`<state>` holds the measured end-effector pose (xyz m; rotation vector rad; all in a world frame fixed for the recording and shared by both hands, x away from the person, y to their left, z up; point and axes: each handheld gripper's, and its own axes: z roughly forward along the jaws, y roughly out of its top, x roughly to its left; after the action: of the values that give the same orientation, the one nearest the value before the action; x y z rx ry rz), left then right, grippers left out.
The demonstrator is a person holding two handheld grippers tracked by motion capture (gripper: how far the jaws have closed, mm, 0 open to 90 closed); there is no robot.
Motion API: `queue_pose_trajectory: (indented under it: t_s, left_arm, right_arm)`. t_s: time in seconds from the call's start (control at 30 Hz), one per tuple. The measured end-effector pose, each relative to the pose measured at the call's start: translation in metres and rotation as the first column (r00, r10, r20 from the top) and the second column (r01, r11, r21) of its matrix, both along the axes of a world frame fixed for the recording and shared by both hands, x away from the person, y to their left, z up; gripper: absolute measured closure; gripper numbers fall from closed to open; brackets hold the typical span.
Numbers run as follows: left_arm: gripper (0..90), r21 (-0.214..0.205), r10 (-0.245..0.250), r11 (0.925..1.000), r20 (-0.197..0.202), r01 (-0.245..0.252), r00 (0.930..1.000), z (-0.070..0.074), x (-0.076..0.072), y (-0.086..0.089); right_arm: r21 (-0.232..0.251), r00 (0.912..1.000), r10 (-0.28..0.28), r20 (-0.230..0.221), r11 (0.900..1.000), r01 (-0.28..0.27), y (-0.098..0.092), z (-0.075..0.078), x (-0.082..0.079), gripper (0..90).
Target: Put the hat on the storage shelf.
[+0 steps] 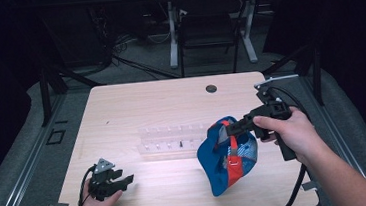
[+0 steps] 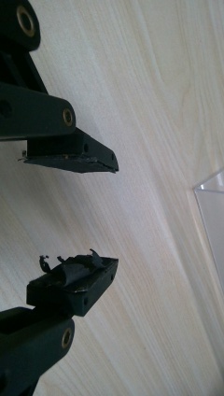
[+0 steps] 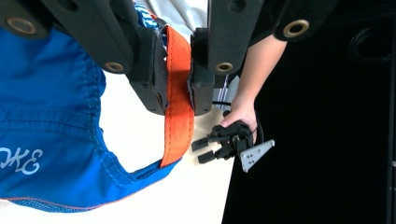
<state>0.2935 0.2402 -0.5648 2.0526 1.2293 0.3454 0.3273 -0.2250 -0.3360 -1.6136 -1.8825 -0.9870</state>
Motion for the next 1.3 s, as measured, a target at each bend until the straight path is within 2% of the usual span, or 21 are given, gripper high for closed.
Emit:
queue_pose_trajectory:
  t_s: [0.07,0.2,0.37,0.47,0.7,0.83,1.1,1.3]
  left_arm:
    - [46.6,0.003,-0.005,1.0,0.004,0.005,1.0,0.0,0.0,-0.002]
    - [46.2,0.014,-0.018,0.9997,0.003,0.018,0.9998,0.0,-0.001,-0.004]
    - [46.1,0.02,-0.018,0.9996,0.009,0.018,0.9998,0.001,-0.001,-0.006]
    - [46.1,0.015,-0.024,0.9996,0.012,0.024,0.9996,0.002,-0.002,-0.007]
    - [46.1,0.015,-0.033,0.9994,0.016,0.032,0.9993,0.004,-0.002,-0.008]
    - [46.2,0.012,-0.036,0.9993,0.019,0.036,0.9992,0.005,-0.003,-0.009]
    - [46.2,0.014,-0.055,0.9984,0.013,0.055,0.9984,0.007,-0.004,-0.013]
    - [46.5,0.014,-0.066,0.9977,0.02,0.066,0.9976,0.008,-0.004,-0.016]
  right_arm:
    - [0.005,0.9999,-0.015,0.009,0.9999,0.015,-0.001,0.001,0.001,77.4]
    - [0.011,0.9998,-0.009,0.016,0.9999,0.009,-0.003,0.007,0.002,77.5]
    - [0.067,0.999,-0.017,0.041,0.9977,0.014,0.0,0.015,0.002,77.4]
    - [0.085,0.9982,-0.019,0.058,0.9963,0.014,0.003,0.02,0.004,77.4]
    - [0.104,0.9974,-0.015,0.07,0.9946,0.008,0.013,0.028,0.01,77.4]
    - [0.099,0.9973,-0.008,0.073,0.9951,0.001,0.017,0.033,0.014,77.5]
    - [0.109,0.9938,-0.026,0.108,0.994,0.014,0.023,0.05,0.019,77.4]
    - [0.118,0.9925,-0.04,0.115,0.9927,0.026,0.027,0.057,0.027,77.5]
